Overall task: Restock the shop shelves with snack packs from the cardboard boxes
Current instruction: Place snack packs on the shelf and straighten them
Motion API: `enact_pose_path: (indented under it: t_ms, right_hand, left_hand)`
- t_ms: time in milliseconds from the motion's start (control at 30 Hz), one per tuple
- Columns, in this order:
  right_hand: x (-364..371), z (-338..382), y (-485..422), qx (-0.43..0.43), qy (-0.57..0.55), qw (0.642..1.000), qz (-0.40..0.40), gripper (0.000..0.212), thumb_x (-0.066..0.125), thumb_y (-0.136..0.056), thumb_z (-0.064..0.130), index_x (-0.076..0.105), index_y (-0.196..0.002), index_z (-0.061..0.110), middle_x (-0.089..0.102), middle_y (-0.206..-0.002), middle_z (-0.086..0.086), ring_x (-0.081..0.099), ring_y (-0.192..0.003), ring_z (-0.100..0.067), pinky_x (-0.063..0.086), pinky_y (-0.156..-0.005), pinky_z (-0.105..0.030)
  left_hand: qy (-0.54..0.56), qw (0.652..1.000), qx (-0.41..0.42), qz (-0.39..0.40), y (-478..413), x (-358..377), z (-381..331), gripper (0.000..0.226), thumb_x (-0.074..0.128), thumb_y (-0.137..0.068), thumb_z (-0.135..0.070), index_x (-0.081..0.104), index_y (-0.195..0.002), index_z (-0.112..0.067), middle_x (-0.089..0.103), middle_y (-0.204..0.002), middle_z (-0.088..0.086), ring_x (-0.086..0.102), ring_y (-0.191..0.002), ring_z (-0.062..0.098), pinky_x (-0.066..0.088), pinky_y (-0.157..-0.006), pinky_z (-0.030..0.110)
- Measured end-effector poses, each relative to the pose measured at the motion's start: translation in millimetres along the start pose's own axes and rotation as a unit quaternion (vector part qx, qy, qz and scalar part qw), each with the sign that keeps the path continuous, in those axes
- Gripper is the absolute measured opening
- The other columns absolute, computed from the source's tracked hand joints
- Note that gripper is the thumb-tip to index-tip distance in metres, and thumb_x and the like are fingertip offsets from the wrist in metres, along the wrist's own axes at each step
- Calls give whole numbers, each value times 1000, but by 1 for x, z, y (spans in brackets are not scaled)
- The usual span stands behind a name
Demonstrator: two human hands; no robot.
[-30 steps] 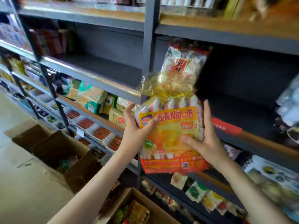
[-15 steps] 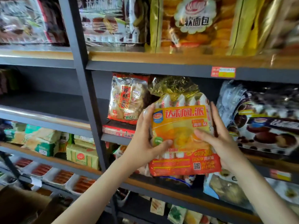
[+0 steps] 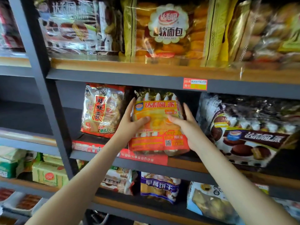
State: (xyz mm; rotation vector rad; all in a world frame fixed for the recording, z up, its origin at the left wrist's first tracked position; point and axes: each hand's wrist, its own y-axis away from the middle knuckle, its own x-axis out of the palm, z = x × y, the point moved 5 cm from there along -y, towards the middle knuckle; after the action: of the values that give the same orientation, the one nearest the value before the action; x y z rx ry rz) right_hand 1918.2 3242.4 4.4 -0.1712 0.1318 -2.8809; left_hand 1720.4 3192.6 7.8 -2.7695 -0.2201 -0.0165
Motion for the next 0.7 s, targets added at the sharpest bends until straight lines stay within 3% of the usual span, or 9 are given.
enact_pose_path:
  t_ms: [67,167,300,367,433,533,567,633,700]
  right_hand:
    - [2,6,-23,-6,7,1000,-24,106,86,-66,39,17,-146,50,44,-145,4,58,-116,-26,51,-92,-54]
    - [5,14,-50,-59,61,994,-74,118,87,-53,50,17,-147,45,38,-148,1,51,-125,-25,48,-98,-51]
    - [10,8,-75,-139,323,930,-101,109,75,-81,37,-7,-152,31,4,-160,-6,17,-145,-27,24,-115,-44]
    - [8,-1,-80,-121,442,883,-103,127,78,-73,48,-24,-147,33,-14,-159,-11,3,-147,-32,17,-115,-51]
    - [6,-4,-81,-122,573,805,-96,138,77,-64,63,-33,-142,36,-28,-155,-11,-13,-146,-31,6,-114,-57]
    - [10,-5,-81,-209,726,648,-95,126,64,-70,72,-33,-141,36,-35,-153,-7,-27,-143,-31,-10,-112,-60]
    - [14,-5,-81,-241,743,618,-89,119,62,-74,70,-30,-142,36,-35,-153,-5,-27,-143,-31,-14,-111,-59]
    - [23,-5,-84,-267,765,582,-62,109,61,-82,61,-27,-144,37,-39,-148,0,-28,-143,-28,-21,-109,-55]
    - [29,-6,-92,-253,784,566,-31,108,62,-83,58,-23,-146,38,-38,-150,2,-29,-142,-26,-24,-106,-52]
  left_hand:
    - [-20,1000,9,-18,-26,-1,-4,76,69,-88,-14,28,-149,-38,60,-124,-6,69,-94,9,59,-75,30]
    - [-124,991,35,-28,-60,-2,-5,74,74,-82,-32,34,-142,-45,53,-136,4,62,-111,21,54,-92,46]
    - [-341,938,12,65,-85,14,32,96,77,-78,-33,13,-146,-53,10,-159,16,10,-146,38,23,-116,45]
    - [-406,910,11,90,-86,21,47,103,76,-81,-29,0,-146,-51,-12,-159,16,-2,-146,41,15,-116,49]
    - [-431,898,8,92,-90,23,57,110,77,-80,-31,-8,-148,-47,-19,-158,15,2,-144,45,18,-116,51]
    - [-452,884,-35,117,-95,28,69,122,77,-79,-36,-25,-144,-44,-5,-157,26,30,-138,43,30,-113,47]
    - [-449,884,-43,119,-97,30,73,119,75,-81,-36,-26,-145,-41,7,-156,27,39,-134,41,33,-111,46]
    - [-449,885,-39,118,-100,33,77,111,69,-87,-37,-23,-149,-34,18,-154,25,44,-130,39,36,-109,44]
    - [-459,878,-33,132,-101,32,81,105,63,-91,-37,-25,-148,-34,7,-157,25,41,-134,38,33,-112,45]
